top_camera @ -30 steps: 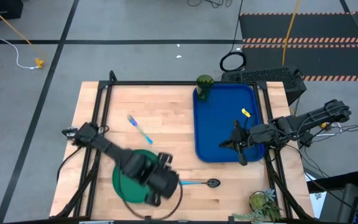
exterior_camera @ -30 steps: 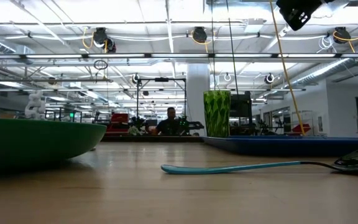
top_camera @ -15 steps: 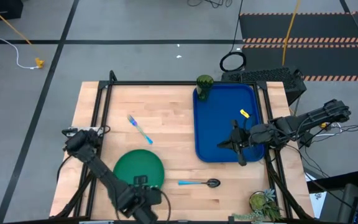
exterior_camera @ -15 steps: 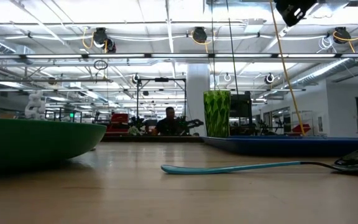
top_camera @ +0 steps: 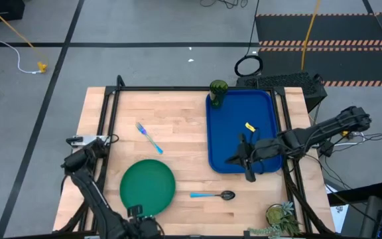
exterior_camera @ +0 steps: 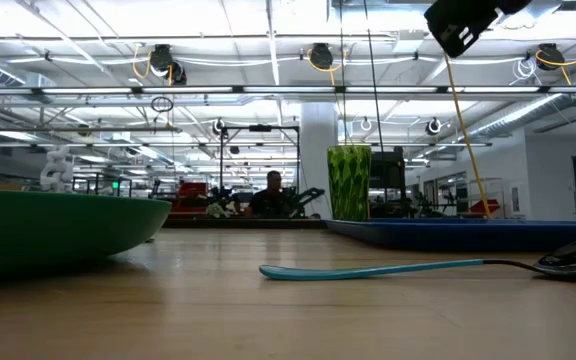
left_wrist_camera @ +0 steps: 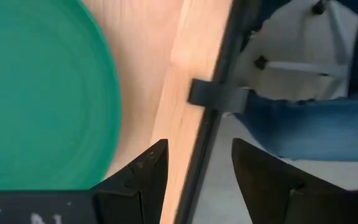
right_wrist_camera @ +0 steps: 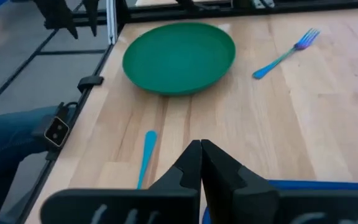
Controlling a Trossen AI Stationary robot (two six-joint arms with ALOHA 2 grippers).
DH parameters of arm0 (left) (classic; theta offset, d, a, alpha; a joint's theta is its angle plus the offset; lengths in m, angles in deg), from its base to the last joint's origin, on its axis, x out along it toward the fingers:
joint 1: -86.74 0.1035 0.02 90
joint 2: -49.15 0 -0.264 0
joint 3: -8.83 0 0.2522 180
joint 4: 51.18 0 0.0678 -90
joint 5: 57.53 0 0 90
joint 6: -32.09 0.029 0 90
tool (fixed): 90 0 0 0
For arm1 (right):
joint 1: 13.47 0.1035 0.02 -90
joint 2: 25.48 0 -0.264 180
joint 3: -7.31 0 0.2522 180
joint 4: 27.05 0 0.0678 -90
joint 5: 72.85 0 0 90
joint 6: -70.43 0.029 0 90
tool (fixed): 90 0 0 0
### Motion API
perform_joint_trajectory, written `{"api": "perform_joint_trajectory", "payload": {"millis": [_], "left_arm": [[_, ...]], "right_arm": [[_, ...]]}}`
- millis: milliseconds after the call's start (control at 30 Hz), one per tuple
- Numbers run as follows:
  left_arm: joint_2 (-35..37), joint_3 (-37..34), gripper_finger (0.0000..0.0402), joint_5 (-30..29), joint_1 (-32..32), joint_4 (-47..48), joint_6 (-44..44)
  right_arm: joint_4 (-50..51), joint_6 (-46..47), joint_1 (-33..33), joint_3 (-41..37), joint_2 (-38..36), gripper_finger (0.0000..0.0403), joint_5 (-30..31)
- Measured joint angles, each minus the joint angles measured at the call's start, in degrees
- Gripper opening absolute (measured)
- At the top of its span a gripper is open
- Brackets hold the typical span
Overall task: Pick and place plate/cup/fork/spoon on tray
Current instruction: Put the green plate on the blue tray to the bottom left of the green cup
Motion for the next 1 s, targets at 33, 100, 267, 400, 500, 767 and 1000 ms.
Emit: {"api": "perform_joint_trajectory", "payload": {"millis": [33,100,267,400,500,767,1000], "left_arm": [[-0.5,0.0,0.0179,-0.3,-0.1,0.8,0.0],[-1.5,0.0,0.0175,-1.2,-0.2,1.6,0.0],[-4.0,0.0,0.0145,-2.0,-0.1,1.2,1.2],[-5.3,0.0,0.0119,-2.8,0.0,2.1,1.4],[-5.3,0.0,0.0103,-4.0,0.0,5.1,0.4],[-5.3,-1.1,0.0093,-6.9,-0.4,5.9,0.7],[-5.4,-7.1,0.0093,-6.1,-0.7,4.3,0.9]], "right_arm": [[0.0,0.0,0.0,0.0,0.3,0.0,0.0],[-0.2,0.0,0.0,0.0,0.6,0.0,0.0],[-0.3,-0.2,0.0,0.0,0.9,0.0,0.0],[-0.3,-0.2,0.0,0.0,0.9,0.0,0.0],[-0.3,-0.2,0.0,0.0,0.9,0.0,0.0],[-0.2,-0.2,0.0,0.0,0.9,0.0,-1.5],[-0.2,-0.5,1.1,0.0,0.9,0.0,-1.5]]}}
